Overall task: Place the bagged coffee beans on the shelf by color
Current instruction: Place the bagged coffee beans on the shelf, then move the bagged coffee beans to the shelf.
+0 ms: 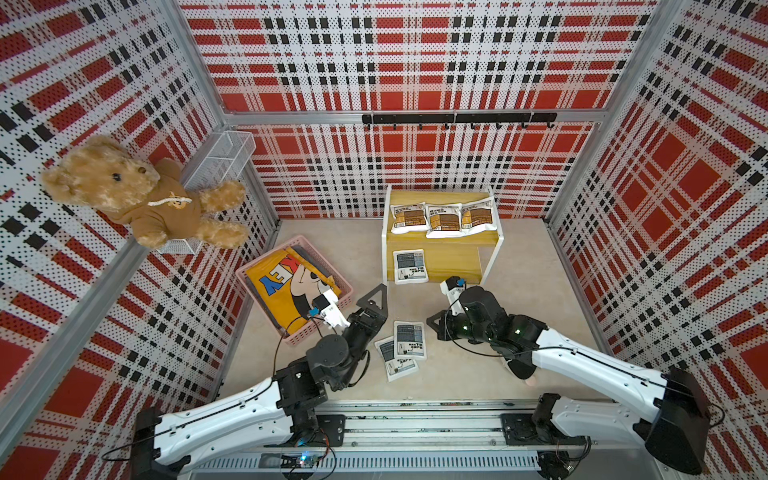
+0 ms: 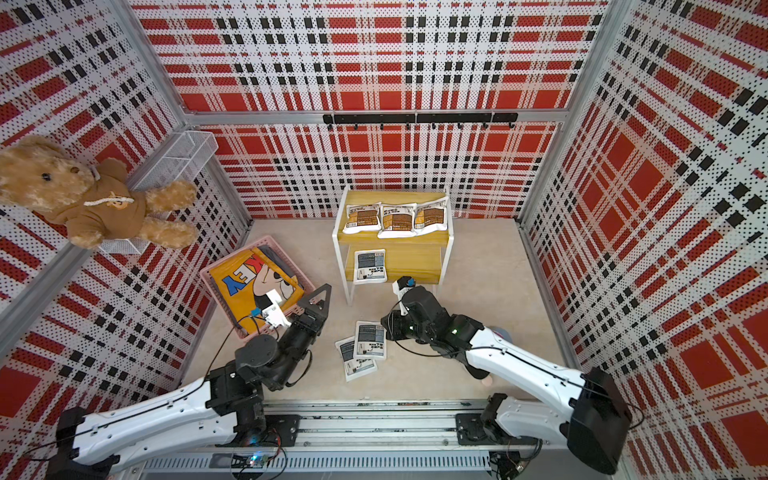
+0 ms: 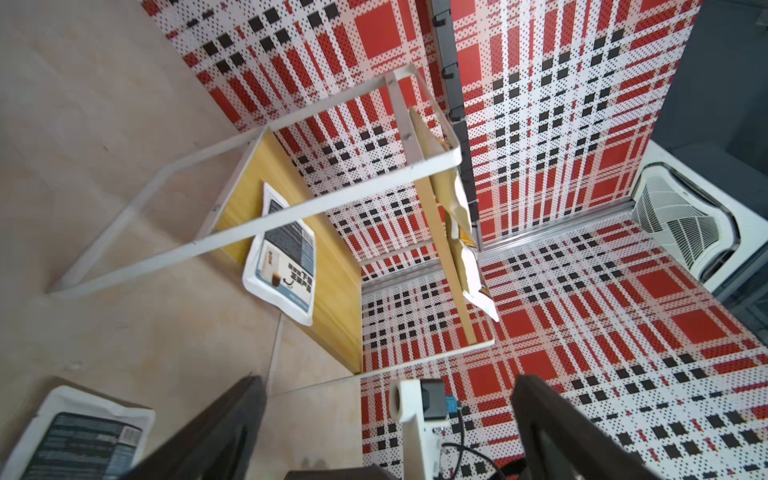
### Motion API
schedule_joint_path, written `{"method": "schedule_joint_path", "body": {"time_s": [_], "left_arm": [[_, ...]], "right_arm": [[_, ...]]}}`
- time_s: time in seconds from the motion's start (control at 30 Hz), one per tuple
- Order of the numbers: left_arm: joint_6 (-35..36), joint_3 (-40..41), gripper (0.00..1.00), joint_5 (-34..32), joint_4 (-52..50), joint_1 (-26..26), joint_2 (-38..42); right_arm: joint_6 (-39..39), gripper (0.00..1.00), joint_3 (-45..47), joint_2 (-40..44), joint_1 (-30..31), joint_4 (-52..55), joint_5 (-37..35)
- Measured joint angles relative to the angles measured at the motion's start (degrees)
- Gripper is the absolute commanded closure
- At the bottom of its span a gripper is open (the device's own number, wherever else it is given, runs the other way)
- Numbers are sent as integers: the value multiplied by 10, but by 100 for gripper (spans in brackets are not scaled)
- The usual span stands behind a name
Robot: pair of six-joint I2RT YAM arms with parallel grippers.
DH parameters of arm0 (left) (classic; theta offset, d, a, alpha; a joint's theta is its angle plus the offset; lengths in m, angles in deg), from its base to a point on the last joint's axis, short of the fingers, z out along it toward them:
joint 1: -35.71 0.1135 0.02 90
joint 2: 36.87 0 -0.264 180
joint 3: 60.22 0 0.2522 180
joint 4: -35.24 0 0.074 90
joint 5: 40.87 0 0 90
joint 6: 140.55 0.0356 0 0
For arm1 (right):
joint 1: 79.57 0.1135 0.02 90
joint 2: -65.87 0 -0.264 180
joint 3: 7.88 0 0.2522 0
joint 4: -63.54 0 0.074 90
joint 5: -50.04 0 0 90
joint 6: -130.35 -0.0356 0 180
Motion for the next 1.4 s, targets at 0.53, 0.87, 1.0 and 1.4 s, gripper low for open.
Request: {"method": "schedule_joint_path", "body": {"time_s": [0.53,0.87,1.0,1.4], "left_arm": [[94,13,1,-11,-130,16,94],[95,38,1,-15,-171,31,173],[93,41,1,-16,-187,32,183],[93,41,1,-23,-220,35,211]], "right_arm": [[16,100,-63,-123,0,-124,-64],[35,100,-74,-161,0,-156,-96],[39,100,-80,-171,0,-158,-107],[64,100,-85,-178,4,-180,-150]]}}
